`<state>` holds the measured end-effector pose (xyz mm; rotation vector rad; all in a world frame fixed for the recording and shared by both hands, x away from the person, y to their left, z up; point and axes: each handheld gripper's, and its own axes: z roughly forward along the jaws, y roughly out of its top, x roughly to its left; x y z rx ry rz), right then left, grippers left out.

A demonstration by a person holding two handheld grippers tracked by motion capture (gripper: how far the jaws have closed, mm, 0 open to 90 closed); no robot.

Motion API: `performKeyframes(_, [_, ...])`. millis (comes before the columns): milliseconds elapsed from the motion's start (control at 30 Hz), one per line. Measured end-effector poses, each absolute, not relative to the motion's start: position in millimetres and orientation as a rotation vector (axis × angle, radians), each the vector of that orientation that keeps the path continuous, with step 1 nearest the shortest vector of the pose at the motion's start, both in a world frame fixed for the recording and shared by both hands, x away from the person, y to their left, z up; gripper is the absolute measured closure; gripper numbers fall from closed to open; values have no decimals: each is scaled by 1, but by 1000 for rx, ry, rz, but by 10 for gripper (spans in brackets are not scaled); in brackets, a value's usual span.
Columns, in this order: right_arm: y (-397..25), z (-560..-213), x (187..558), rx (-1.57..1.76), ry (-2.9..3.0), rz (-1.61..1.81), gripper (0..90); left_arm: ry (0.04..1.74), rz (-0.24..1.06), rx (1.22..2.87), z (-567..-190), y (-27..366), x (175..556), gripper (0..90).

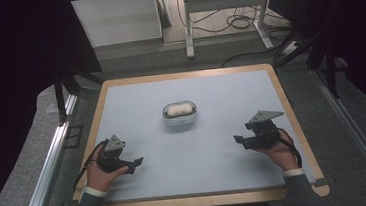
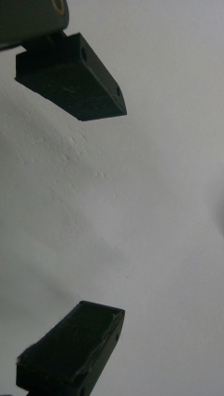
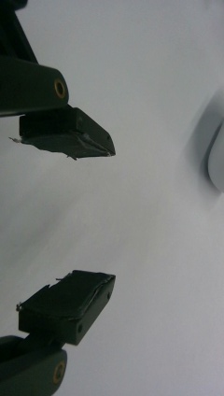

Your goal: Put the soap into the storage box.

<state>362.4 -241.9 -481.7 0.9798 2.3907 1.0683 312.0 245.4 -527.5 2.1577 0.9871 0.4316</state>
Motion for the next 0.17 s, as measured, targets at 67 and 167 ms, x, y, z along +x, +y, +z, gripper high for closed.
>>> performKeyframes(67, [-242, -481, 362, 973, 2386, 1074, 319, 987, 433, 2160, -528, 245, 312, 54])
performKeyframes(167, [-239, -481, 362, 954, 2393, 1077, 300, 986, 435, 2161, -528, 245, 312, 54])
